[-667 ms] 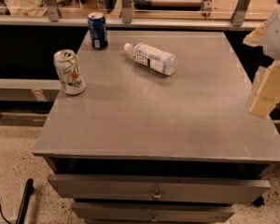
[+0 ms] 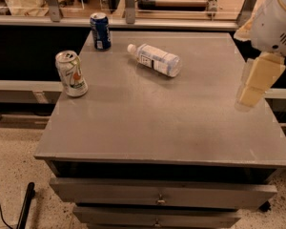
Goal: Place blue plastic bottle upright
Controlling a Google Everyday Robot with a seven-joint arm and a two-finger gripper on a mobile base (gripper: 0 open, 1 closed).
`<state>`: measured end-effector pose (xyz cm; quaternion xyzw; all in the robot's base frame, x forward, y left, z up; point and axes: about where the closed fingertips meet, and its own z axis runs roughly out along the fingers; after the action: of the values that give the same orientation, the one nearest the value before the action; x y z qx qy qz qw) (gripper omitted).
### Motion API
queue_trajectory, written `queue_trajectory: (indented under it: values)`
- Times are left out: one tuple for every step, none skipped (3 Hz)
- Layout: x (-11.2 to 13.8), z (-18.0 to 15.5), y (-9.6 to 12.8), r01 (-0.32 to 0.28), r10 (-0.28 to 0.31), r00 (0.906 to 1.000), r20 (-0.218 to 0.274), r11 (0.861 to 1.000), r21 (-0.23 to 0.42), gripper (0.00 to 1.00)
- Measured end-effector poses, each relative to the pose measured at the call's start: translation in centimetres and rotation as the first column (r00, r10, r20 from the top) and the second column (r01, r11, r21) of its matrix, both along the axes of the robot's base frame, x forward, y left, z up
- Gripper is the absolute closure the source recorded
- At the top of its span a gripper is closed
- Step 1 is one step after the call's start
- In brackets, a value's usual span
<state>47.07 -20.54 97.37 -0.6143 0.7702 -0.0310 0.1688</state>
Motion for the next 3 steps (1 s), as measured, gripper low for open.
queue_trajectory:
  values:
    - [4.0, -0.7, 1.4, -0.011, 0.011, 0.9999, 0.006, 1.000, 0.019, 0.00]
    - [8.4, -1.6, 4.0, -0.004, 0.004, 1.0000, 0.006, 0.999, 0.041, 0.00]
    - [14.0, -3.1, 7.8, 0.052, -0.052, 0.9986, -0.004, 0.998, 0.032, 0.00]
